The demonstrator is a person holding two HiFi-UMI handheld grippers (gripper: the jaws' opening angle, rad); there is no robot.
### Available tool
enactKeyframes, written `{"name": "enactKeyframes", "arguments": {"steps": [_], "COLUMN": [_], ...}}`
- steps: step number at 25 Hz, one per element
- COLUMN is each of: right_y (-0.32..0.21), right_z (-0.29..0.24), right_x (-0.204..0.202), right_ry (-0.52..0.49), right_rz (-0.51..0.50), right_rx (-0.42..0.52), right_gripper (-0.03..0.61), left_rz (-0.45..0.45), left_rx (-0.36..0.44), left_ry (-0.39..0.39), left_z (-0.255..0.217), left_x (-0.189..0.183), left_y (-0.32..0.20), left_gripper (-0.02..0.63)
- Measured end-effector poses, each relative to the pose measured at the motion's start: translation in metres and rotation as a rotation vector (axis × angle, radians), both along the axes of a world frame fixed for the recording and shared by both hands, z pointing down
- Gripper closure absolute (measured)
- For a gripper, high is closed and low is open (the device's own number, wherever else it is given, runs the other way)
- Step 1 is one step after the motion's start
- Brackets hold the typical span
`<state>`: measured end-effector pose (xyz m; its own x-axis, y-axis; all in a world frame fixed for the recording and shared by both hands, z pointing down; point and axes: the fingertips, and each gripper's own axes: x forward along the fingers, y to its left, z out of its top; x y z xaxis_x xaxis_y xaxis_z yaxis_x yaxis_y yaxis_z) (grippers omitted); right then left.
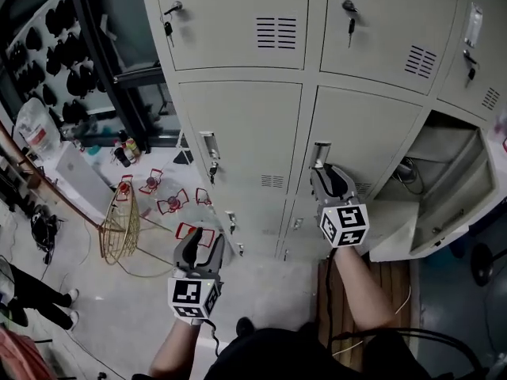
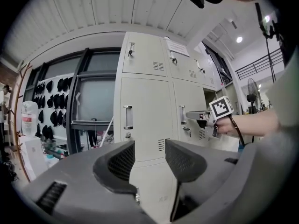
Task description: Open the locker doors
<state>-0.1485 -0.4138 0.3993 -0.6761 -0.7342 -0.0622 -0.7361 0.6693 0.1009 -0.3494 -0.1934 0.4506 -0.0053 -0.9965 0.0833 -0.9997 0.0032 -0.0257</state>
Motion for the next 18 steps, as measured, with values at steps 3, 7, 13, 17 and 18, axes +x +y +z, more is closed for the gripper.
{"name": "enactKeyframes", "arguments": {"steps": [3,7,13,17,18], "right_y": [-0.013,-0.025,-0.034,-0.033,-0.031], "right_z": [0.000,0.004,0.005,0.004,0.003], "right_x": [-0.014,-0.023,-0.033,-0.029,-0.028], "right_ry": [0.019,0.005,0.023,0.030,0.031], "right_rz": [0.047,0.105,0.145,0.173,0.174], "right_rx": [-0.003,-0.035,-0.056,-0.065,-0.063], "right_gripper": [0.445,0.442,0.437,0.471,0.471], "left_rz": [0.008,0.022,0.062,0.086,0.093], "left_rx": [0.002,0.001,-0.009,-0.020,-0.021], "left_ry": [-0.001,-0.001,0.018,0.017,0.014], "left_z": [0.000,0.001,0.000,0.011,0.014], "left_x": [-0.027,-0.051,-0.066,-0.070,-0.070], "left_y": [0.001,0.003,0.009,0.011,0.012], "left_gripper": [0.413,0.413,0.413,0.413,0.413]}}
